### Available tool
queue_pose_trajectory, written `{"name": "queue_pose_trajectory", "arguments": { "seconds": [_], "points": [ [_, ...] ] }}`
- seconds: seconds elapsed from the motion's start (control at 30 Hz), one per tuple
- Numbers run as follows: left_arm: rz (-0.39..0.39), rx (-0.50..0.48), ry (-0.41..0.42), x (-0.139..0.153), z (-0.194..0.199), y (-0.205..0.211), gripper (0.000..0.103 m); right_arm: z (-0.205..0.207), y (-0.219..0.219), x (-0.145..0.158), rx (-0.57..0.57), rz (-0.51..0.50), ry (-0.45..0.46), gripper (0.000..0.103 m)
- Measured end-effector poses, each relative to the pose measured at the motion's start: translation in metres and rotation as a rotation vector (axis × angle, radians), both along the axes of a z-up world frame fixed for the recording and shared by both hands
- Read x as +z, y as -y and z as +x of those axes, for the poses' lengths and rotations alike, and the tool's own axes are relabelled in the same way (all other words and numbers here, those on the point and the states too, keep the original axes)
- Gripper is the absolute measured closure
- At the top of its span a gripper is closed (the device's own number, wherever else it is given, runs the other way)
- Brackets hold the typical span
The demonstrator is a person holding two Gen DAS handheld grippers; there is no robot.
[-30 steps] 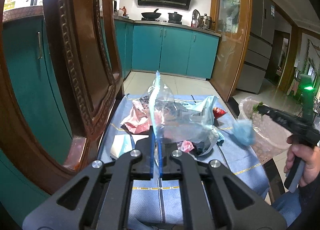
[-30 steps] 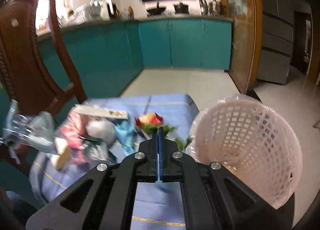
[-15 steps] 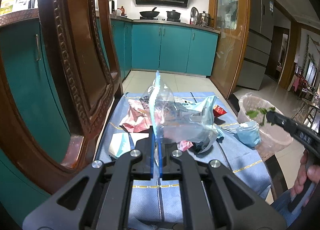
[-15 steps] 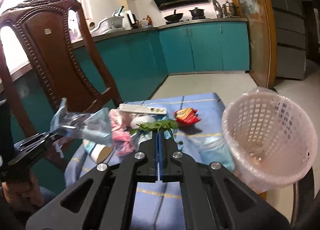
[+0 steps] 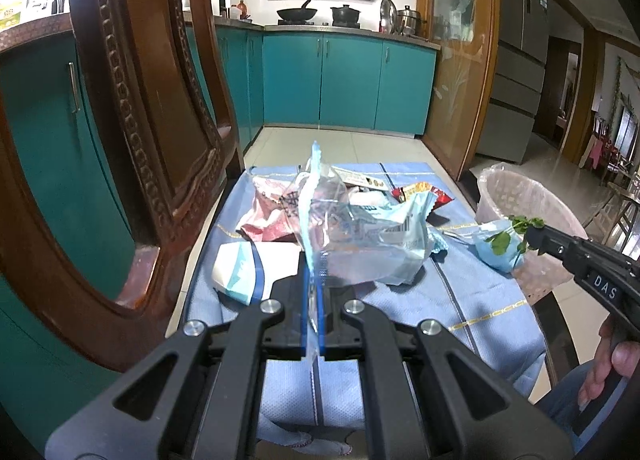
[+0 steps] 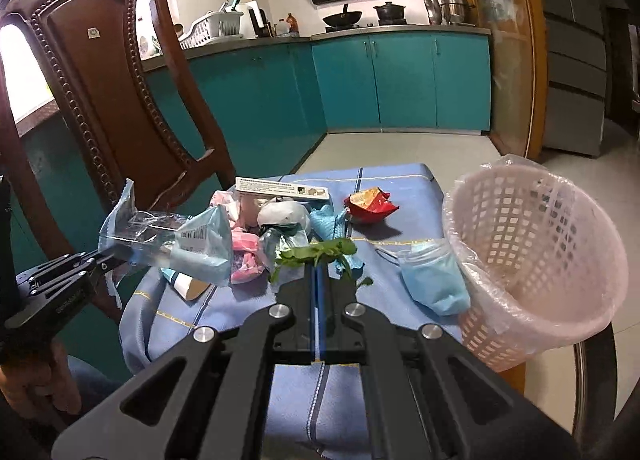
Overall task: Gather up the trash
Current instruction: 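Carry the green leaves into the white basket and open the right tool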
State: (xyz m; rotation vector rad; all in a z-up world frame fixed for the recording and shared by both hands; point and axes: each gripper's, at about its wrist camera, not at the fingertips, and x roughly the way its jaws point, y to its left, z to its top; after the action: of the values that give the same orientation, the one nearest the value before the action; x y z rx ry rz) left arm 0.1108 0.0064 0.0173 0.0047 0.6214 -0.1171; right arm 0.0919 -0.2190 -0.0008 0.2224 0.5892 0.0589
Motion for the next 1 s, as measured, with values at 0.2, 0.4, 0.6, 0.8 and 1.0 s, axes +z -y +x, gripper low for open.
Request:
{"name": "queue_pose_trajectory", "arguments": {
  "seconds": [0.2, 0.4, 0.6, 0.8, 1.0],
  "points": [
    [-0.002, 0.000, -0.007, -0.001, 0.002, -0.001, 0.099, 0.000, 0.000, -0.001, 0.001, -0.006, -0.002, 0.102],
    [-0.002, 0.003, -0.009, -0.001, 0.002, -0.002, 0.099, 0.000, 0.000, -0.002, 0.002, -0.007, -0.003, 0.102],
    [-0.008, 0.002, -0.006, 0.000, 0.002, -0.002, 0.099, -0.001, 0.023, 0.007, -0.054, 0.014, 0.041, 0.102],
    [-0.016, -0.008, -0.012, -0.002, 0.004, 0.000, 0.099, 0.008, 0.090, 0.020, -0.256, 0.014, 0.080, 0.102],
    [-0.009, -0.037, -0.027, -0.004, 0.006, 0.011, 0.099, 0.030, 0.150, -0.011, -0.404, 0.069, -0.071, 0.034]
  ]
}}
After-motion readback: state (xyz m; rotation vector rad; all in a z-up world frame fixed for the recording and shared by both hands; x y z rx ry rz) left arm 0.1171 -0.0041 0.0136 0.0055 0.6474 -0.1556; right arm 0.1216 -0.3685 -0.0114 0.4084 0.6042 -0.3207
